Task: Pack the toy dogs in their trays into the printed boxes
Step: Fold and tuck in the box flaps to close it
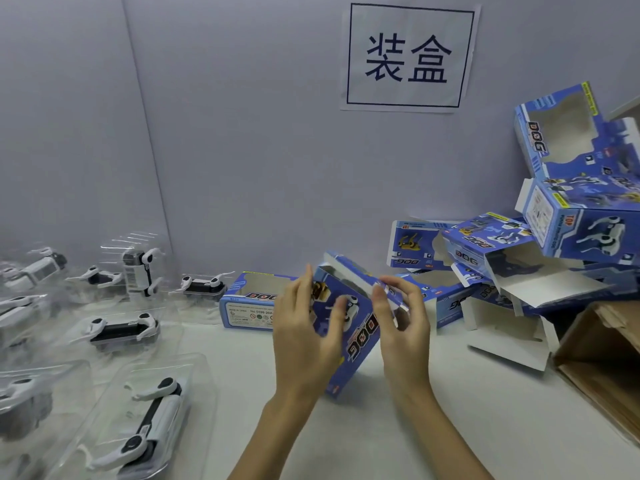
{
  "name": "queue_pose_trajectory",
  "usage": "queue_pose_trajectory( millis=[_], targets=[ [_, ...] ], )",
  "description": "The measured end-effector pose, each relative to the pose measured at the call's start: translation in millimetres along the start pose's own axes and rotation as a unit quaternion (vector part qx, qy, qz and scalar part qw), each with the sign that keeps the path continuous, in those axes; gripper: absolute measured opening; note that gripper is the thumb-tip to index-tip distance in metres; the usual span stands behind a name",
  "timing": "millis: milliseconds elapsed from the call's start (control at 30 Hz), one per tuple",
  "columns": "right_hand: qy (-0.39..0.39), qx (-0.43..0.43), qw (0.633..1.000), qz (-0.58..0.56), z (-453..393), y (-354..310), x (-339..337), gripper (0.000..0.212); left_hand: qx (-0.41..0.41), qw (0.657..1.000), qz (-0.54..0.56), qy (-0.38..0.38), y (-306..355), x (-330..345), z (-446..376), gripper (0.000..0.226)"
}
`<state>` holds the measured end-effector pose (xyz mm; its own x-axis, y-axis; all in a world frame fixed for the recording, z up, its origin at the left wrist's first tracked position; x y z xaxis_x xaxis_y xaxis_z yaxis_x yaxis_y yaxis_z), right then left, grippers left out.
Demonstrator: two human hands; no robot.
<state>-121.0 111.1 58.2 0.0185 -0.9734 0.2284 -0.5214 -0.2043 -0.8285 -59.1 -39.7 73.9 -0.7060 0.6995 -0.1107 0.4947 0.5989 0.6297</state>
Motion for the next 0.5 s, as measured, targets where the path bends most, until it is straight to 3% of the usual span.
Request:
queue_pose_trajectory(
  millis=[100,167,267,367,500],
  targets=[
    [-0.043,0.063,0.996,-0.052,-2.4,5.8,1.9,0.047,0.025,0.991,-0.035,-0.129,3.0,11.1,-0.2,0.121],
    [-0.105,0.107,0.986,-0.07,-4.1,10.3,4.3,0.043,0.05,0.982,-0.088,-0.159,3.3,13.6,2.4,0.14],
    [-0.182,0.099,0.978,-0.04,-9.7,5.6,1.2,0.038,0.051,0.986,-0.093,-0.131,1.2,9.7,-0.7,0.133],
    [-0.241,0.085,0.967,-0.01,-16.0,-1.9,-6.1,0.032,0.075,0.978,-0.076,-0.179,-0.8,6.8,-3.5,0.125],
    [-0.294,0.054,0.954,0.013,-8.3,-6.0,0.9,0.043,0.123,0.964,-0.103,-0.213,-3.1,2.2,-4.3,0.124]
  ],
)
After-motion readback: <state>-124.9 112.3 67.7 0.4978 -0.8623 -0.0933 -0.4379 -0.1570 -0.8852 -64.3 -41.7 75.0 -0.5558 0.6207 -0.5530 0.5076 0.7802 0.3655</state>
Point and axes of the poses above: each hand's wrist, its own z-axis away from the middle knuckle, its own x-axis out of the palm, y = z × x, the point moved 6 cm from there along -z, towards the middle knuckle, and after that the axes turned 5 degrees about z, right-handed, at the moved point
